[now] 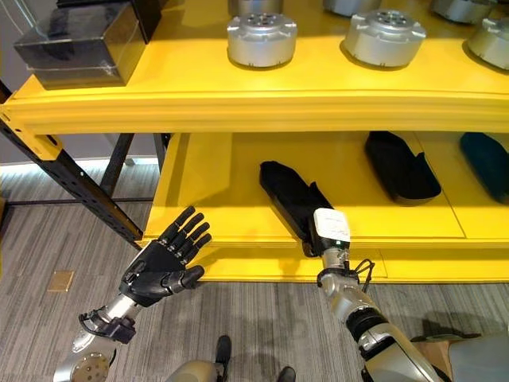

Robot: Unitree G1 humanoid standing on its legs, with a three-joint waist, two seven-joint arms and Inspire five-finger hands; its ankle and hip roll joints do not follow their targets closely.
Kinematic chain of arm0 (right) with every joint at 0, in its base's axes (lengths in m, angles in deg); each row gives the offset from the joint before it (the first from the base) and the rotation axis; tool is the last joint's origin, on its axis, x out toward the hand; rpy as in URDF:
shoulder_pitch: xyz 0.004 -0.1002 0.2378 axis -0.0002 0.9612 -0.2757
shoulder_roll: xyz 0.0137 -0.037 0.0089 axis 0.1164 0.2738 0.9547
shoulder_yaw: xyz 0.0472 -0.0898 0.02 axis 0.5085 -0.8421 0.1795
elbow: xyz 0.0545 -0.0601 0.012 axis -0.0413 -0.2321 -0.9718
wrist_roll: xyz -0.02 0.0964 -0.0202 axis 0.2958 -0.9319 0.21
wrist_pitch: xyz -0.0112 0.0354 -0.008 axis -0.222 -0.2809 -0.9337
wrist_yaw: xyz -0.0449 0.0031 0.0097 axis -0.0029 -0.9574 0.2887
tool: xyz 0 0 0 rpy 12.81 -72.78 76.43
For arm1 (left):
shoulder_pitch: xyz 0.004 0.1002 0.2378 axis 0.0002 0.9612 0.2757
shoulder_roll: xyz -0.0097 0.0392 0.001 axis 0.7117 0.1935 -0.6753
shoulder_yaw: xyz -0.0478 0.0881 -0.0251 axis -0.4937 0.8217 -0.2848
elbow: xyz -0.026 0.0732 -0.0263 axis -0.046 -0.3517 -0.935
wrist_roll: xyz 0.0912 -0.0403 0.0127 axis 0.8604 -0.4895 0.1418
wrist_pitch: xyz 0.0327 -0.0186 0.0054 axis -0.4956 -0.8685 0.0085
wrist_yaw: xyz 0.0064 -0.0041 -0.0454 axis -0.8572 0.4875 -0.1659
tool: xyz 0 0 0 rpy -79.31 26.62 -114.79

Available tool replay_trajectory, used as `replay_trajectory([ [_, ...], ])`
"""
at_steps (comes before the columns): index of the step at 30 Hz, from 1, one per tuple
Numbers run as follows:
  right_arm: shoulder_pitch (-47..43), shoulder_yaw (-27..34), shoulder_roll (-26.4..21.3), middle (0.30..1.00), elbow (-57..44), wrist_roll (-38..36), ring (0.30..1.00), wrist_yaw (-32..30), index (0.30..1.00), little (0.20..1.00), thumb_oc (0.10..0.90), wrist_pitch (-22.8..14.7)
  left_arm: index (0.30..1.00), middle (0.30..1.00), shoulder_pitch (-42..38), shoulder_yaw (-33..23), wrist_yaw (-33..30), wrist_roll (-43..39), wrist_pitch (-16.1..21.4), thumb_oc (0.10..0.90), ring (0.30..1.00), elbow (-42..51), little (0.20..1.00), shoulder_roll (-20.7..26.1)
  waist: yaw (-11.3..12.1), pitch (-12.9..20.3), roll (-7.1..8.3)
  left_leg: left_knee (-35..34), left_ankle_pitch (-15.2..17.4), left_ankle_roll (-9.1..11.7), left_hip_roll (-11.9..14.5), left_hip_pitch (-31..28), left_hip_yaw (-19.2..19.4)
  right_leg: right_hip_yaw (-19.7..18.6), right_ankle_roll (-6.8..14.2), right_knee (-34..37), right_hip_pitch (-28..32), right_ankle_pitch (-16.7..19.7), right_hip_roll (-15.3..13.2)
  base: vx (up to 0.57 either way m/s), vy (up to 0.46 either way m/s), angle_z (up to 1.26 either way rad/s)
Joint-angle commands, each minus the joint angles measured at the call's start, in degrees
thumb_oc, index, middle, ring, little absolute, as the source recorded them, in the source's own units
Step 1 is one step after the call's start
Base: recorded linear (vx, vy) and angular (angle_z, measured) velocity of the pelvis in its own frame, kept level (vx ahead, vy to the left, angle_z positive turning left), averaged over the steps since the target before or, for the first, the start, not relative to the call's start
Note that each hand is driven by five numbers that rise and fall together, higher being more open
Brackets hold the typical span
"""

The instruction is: Move parts from the plastic box to the shelf.

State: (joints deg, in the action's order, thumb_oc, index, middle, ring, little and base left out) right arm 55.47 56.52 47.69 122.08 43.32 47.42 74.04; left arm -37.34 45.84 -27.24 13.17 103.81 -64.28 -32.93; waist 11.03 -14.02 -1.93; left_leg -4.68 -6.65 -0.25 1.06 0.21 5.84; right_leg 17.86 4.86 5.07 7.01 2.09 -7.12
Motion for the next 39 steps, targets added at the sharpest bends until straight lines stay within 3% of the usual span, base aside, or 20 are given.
replay_trajectory([
  [1, -14.7, 1.4, -2.0, 0.300, 2.5, -2.2, 0.300, -2.6, 0.300, 0.300, 0.400, 0.8, 1.000, 1.000, -6.5, 2.5, 0.5, -1.7, 3.8, 0.900, 1.000, 4.2, 1.000, 0.3, 1.8, 0.1, -0.59, 3.0, 7.1, 2.7, 3.3, -1.9, 1.5, 1.6, -1.2, -3.8, -3.1, -2.3, -0.3, 0.00, 0.000, 0.00],
  [24, -28.6, 0.7, -1.8, 0.300, 3.9, -10.3, 0.300, -0.3, 0.300, 0.300, 0.400, 4.1, 1.000, 1.000, -11.3, 4.8, -3.4, -1.2, 4.1, 0.900, 1.000, 7.0, 1.000, 0.9, 2.9, -5.8, -2.43, 4.8, 6.2, 2.8, 2.4, 3.0, 0.6, 1.8, -1.8, -6.8, -7.9, -2.7, -0.6, -0.01, 0.000, -0.03],
  [34, -25.4, 1.5, -2.2, 0.300, 0.1, -11.0, 0.300, 1.2, 0.300, 0.300, 0.400, 3.7, 1.000, 1.000, -8.0, 4.2, -4.1, 0.0, 2.5, 0.900, 1.000, 8.1, 1.000, 0.9, 2.9, -2.9, -0.86, 7.6, 7.8, 2.8, 2.2, 1.6, 0.7, 1.9, -2.5, -7.6, -5.5, -4.0, 0.1, 0.09, -0.102, 0.10],
  [39, -25.2, 1.1, -1.9, 0.300, -2.1, -6.2, 0.300, 3.3, 0.300, 0.300, 0.400, 3.5, 1.000, 1.000, -6.3, 4.0, -3.4, 0.1, 3.7, 0.900, 1.000, 6.6, 1.000, 0.6, 2.7, -0.8, -0.21, 11.5, 8.7, 3.5, 2.7, 1.2, 0.5, 1.2, -3.6, -8.1, -4.2, -4.8, 1.0, 0.09, -0.151, -0.01],
])
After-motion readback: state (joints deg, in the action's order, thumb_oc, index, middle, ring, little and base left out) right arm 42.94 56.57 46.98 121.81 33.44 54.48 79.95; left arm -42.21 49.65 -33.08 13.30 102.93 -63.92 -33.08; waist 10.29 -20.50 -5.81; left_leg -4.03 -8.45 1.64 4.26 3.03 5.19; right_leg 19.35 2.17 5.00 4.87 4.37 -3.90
